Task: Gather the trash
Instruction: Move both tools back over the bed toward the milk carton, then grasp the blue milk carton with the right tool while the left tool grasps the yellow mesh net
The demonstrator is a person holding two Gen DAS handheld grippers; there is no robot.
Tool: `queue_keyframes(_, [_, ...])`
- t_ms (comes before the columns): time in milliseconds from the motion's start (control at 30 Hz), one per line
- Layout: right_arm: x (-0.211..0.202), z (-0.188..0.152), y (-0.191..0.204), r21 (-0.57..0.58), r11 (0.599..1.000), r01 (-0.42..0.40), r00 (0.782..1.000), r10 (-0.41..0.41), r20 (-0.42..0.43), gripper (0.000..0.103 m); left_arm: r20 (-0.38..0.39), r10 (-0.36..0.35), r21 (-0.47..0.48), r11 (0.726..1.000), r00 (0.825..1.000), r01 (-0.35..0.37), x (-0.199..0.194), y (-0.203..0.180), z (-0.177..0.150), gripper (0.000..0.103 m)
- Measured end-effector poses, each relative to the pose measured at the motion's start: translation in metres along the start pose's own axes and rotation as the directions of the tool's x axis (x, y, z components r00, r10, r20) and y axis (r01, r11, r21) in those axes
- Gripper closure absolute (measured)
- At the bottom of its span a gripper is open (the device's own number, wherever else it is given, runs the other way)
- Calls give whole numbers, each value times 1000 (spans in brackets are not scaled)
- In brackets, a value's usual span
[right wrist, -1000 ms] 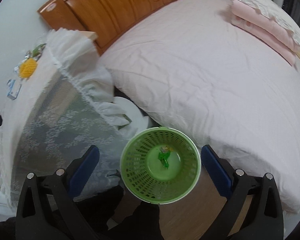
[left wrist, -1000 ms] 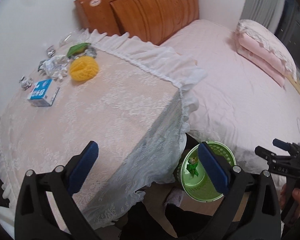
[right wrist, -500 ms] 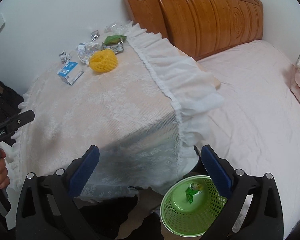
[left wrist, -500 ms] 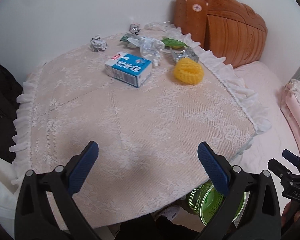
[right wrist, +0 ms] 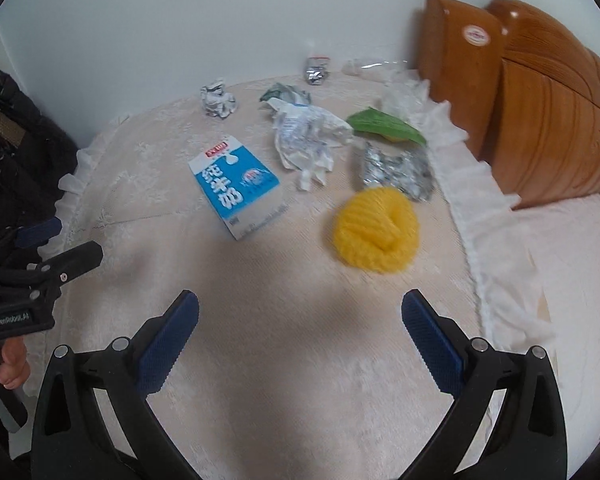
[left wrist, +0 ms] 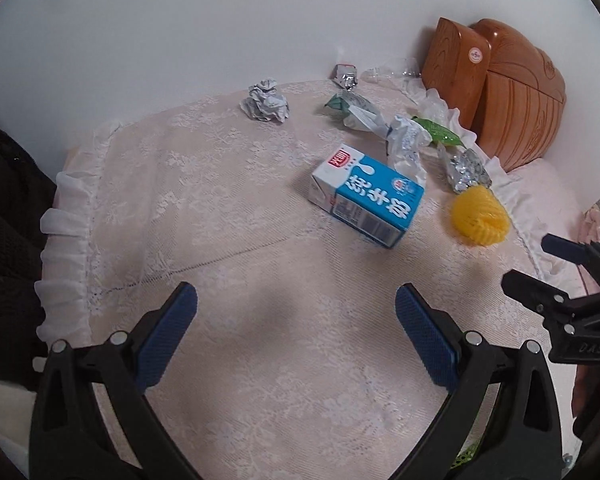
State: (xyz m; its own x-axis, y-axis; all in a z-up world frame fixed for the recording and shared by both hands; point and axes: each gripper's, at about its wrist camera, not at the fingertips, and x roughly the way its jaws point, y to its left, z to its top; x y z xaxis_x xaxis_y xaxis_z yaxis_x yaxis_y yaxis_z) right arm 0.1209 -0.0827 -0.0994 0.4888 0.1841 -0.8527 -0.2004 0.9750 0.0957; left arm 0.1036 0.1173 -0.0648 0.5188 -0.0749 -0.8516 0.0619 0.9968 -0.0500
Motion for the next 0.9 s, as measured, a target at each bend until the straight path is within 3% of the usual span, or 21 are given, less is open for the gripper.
queue_keyframes(200, [68,59,48,-229,973,-10,999,-3,-53,2,1,-33,-3,999,999,33,16,25,16,8])
queue_keyframes(400, [119,81,64,-341,940,10,993,-48,-105,2,-4,-44,-7,999,999,44,25,38,22,8])
queue_keyframes(533, [131,83,62,-318,948,-7,991,-36,-129,4,-6,-41,-8,999,999,41,28,43,22,8])
queue_keyframes(600, [130,82,59,-293,956,-31,991,-10,-136,23,-6,-47,-5,999,999,47,28,43,22,8])
queue_keyframes(767, [116,76,46,-202,978,-48,993,24,-118,26,6,-68,37,997,998,68,30,34,27,8])
queue_keyframes(900, [79,69,20,-52,995,-91,995,88,-57,28,23,-101,102,990,995,98,31,20,36,8])
